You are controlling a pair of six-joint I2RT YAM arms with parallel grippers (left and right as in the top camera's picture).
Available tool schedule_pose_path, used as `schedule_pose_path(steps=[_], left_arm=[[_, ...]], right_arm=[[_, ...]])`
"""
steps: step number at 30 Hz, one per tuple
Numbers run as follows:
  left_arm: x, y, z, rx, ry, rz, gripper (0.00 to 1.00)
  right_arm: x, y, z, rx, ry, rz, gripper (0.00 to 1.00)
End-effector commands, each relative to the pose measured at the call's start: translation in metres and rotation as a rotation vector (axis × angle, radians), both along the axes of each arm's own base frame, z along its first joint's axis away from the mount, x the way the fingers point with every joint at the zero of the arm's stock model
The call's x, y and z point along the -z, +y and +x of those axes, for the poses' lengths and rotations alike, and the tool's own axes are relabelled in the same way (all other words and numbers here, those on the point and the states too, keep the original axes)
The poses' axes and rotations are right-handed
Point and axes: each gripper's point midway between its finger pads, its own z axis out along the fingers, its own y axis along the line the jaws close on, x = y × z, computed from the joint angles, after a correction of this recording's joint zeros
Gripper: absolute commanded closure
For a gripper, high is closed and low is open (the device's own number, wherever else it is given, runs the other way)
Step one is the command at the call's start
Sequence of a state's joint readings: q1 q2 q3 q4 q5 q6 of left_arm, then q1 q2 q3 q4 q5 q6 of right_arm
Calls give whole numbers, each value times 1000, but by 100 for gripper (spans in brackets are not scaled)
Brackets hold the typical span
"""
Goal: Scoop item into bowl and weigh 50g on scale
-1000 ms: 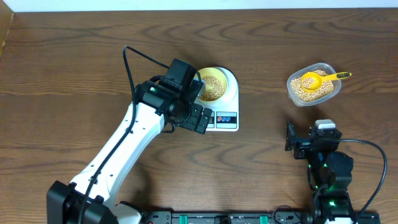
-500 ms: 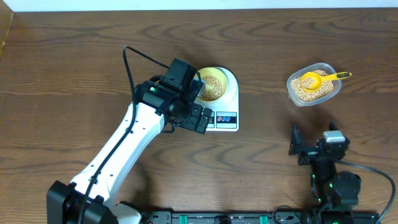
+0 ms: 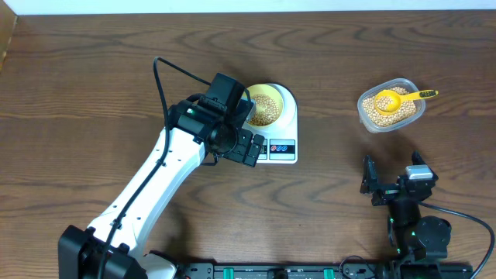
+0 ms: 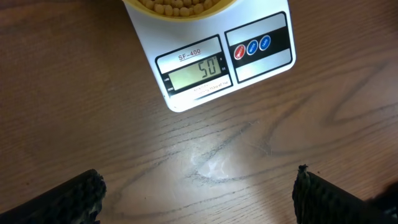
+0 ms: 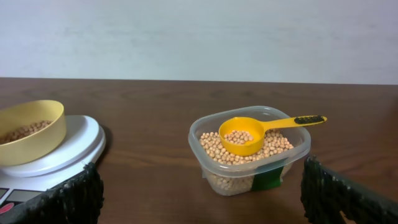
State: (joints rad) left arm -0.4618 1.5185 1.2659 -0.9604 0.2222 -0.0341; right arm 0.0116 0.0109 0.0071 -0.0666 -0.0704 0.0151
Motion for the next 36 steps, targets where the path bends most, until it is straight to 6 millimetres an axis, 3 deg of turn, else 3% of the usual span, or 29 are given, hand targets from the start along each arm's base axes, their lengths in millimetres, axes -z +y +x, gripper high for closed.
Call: schedule_pose_path(steps=[1,36], left_arm=[[0,1,0,-12,-1,6,2],[4,10,-7,-1,21,56,2]], right_arm=[[1,0,0,3,1,13,1],[2,0,0,6,5,13,1]])
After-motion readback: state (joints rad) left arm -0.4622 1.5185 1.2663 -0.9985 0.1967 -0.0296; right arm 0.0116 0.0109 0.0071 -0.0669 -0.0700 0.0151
